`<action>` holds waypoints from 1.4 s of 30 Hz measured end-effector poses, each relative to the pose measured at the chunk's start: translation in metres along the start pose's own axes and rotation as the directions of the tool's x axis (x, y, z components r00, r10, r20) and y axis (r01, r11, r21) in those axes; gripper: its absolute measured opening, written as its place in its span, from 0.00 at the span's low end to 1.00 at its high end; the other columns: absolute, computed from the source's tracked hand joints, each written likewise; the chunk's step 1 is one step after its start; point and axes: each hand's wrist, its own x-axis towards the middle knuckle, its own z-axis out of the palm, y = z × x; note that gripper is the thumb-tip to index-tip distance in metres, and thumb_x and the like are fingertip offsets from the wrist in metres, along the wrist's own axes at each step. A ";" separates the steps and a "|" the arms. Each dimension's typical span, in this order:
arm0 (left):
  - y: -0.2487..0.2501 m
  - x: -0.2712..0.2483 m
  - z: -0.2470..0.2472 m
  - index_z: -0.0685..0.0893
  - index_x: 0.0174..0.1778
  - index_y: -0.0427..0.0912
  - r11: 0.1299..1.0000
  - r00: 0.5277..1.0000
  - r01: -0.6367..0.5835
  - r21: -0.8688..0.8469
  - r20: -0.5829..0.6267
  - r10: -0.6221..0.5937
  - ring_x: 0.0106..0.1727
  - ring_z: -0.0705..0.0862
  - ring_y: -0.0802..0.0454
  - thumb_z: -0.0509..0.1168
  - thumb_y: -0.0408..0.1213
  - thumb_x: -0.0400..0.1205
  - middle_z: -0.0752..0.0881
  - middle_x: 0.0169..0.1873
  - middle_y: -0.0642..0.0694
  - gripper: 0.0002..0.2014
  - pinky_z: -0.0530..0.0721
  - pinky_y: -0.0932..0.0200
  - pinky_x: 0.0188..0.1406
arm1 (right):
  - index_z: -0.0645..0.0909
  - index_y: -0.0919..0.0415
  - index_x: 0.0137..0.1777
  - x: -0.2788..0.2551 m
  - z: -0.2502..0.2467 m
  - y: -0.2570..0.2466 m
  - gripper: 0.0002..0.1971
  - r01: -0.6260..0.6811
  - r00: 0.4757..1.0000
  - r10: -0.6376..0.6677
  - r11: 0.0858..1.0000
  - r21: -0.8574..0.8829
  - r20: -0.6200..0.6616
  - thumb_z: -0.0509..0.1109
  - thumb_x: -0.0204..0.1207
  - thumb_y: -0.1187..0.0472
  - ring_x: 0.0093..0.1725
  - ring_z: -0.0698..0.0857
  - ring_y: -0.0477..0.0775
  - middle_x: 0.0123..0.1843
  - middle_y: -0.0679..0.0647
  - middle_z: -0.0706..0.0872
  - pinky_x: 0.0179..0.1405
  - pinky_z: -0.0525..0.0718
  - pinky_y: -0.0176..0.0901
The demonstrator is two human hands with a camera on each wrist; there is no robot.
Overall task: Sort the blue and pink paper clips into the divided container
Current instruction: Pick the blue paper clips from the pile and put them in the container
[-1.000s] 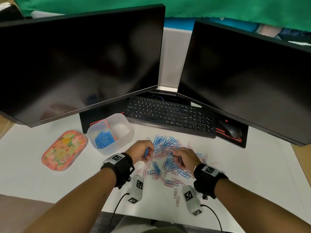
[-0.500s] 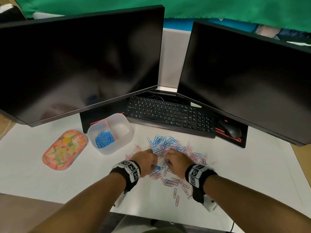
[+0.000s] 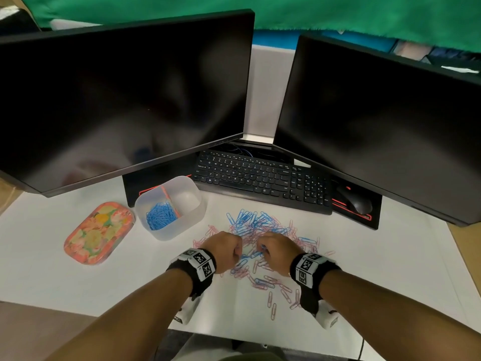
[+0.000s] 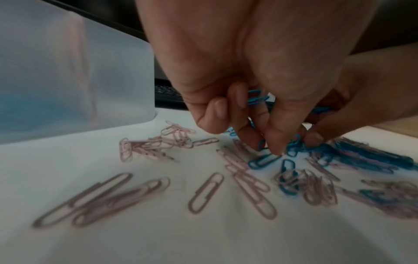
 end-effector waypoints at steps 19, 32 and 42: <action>0.004 -0.011 -0.025 0.73 0.33 0.40 0.528 0.955 0.237 -0.815 0.096 -0.281 0.21 0.62 0.55 0.56 0.30 0.81 0.71 0.28 0.47 0.10 0.56 0.63 0.23 | 0.88 0.60 0.52 -0.003 -0.027 0.011 0.12 -0.358 0.906 0.355 0.358 0.862 0.229 0.62 0.81 0.69 0.30 0.70 0.49 0.40 0.65 0.82 0.27 0.68 0.38; 0.004 -0.037 -0.057 0.73 0.36 0.43 0.282 0.940 0.108 -0.953 0.006 -0.341 0.22 0.67 0.54 0.60 0.46 0.85 0.73 0.26 0.47 0.14 0.63 0.62 0.22 | 0.82 0.71 0.53 0.002 -0.018 -0.027 0.08 -0.330 0.919 0.186 -0.115 0.937 0.347 0.64 0.80 0.69 0.32 0.82 0.52 0.39 0.59 0.83 0.29 0.82 0.41; -0.048 -0.054 -0.126 0.78 0.43 0.44 0.317 0.665 0.061 -0.946 -0.199 -0.720 0.37 0.80 0.48 0.63 0.40 0.84 0.80 0.34 0.43 0.06 0.86 0.50 0.44 | 0.80 0.65 0.45 0.021 -0.019 -0.068 0.05 -0.480 0.863 0.289 0.213 0.851 0.415 0.67 0.79 0.63 0.25 0.75 0.51 0.34 0.58 0.81 0.20 0.69 0.37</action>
